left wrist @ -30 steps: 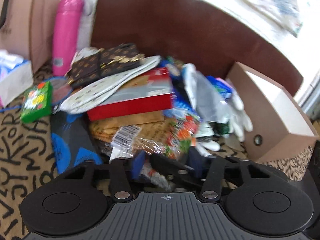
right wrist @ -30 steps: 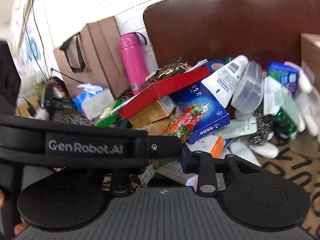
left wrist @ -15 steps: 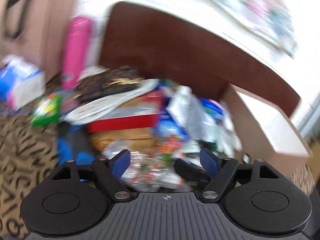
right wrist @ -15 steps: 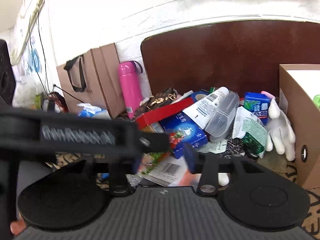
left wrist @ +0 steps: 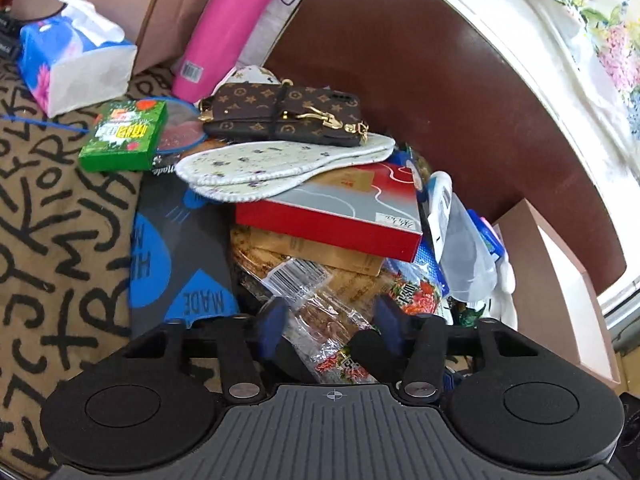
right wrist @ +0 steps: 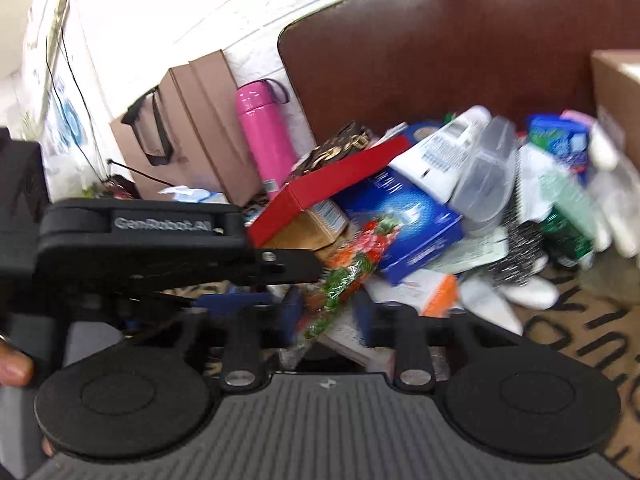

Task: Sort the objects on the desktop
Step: 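Grasp the bread packet with the left tool while the right tool grasps the candy packet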

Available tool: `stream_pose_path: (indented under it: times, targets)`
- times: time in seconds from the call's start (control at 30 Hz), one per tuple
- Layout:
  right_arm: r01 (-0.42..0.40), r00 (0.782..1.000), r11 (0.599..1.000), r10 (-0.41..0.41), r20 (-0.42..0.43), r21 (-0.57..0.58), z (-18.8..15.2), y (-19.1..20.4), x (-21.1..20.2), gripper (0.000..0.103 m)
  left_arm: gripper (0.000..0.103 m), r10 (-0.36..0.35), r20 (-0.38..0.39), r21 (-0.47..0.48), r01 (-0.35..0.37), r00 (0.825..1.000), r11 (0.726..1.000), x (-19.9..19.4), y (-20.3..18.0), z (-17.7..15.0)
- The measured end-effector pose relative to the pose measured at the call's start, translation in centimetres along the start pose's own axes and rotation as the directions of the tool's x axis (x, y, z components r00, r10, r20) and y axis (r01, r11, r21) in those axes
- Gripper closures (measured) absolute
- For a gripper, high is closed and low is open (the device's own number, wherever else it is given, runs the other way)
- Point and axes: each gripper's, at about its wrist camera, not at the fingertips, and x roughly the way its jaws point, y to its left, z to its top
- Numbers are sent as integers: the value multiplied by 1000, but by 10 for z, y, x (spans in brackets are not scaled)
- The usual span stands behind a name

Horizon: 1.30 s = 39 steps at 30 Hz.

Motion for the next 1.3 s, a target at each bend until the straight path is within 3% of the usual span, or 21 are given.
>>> stream_pose_path:
  times: [0.07, 0.2, 0.43, 0.67, 0.77, 0.9, 0.97, 1.03, 1.17, 1.3]
  targets:
    - [-1, 1000, 1000, 1, 11, 5, 0, 0, -4, 85, 66, -16, -4, -11, 16, 1000, 1000, -2, -1, 0]
    - [-14, 999, 1000, 14, 29, 16, 1, 2, -20, 88, 98, -61, 6, -18, 61, 998, 998, -12, -7, -2]
    - [-35, 996, 999, 33, 84, 21, -1, 8, -74, 89, 99, -122, 16, 40, 121, 992, 992, -44, -35, -19]
    - [29, 994, 998, -35, 107, 63, -21, -17, -135, 90, 96, -210, -81, 104, 218, 974, 970, -54, -62, -53]
    - [102, 985, 990, -114, 129, 97, -32, -34, -161, 91, 73, -169, -119, 150, 186, 978, 971, -46, -70, -69]
    - [205, 968, 970, -222, 121, 133, -43, -56, -189, 91, 69, -139, -168, 107, 158, 976, 982, -35, -60, -85]
    - [258, 956, 954, -275, 99, 153, -51, -67, -200, 91, 51, -97, -169, 116, 118, 981, 986, -30, -56, -92]
    - [297, 947, 938, -313, 72, 177, -60, -78, -205, 90, 27, -41, -140, 130, 59, 989, 990, -28, -52, -98]
    - [387, 919, 900, -395, 0, 203, -76, -95, -205, 85, 22, 2, -131, 164, 19, 991, 986, -14, -47, -95]
    - [426, 901, 878, -434, -14, 219, -83, -103, -201, 67, 13, 14, -95, 244, 9, 995, 970, -6, -53, -90]
